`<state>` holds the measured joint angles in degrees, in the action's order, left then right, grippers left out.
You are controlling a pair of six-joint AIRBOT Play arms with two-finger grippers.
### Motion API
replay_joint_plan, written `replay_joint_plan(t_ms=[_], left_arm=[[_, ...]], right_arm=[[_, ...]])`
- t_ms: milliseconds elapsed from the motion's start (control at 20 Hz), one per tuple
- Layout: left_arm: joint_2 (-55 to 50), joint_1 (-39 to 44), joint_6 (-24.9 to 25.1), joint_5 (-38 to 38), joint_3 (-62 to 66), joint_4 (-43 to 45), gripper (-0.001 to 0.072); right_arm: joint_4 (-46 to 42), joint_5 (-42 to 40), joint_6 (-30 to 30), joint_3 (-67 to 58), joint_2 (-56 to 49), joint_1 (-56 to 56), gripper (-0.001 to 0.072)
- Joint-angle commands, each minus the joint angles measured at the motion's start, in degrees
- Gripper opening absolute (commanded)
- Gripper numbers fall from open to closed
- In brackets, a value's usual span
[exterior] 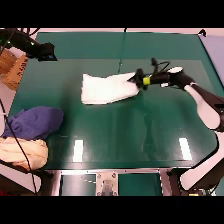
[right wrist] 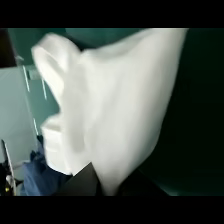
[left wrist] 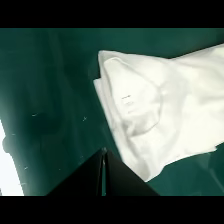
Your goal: Fold the shirts.
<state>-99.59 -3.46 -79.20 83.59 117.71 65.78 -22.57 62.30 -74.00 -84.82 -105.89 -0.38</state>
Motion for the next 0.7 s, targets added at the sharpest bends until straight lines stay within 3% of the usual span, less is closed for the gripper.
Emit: replay_joint_plan(t_ms=[0, 300, 650], left_arm=[[0.0, 0.0, -0.1, 0.5, 0.0, 0.2, 0.0048], [0.0, 0.0, -0.2, 0.5, 0.0, 0.2, 0.0048], [0.0, 0.0, -0.3, 0.4, 0.0, 0.0, 0.0048]], right_arm=[[-4.7, 1.0, -1.4, -3.1, 7.2, -9.0, 0.0017], [-28.6, 7.8, -11.1, -1.9, 19.9, -36.0, 0.0016], [-39.1, 4.9, -12.6, 17.8, 28.4, -66.7, 0.0016]])
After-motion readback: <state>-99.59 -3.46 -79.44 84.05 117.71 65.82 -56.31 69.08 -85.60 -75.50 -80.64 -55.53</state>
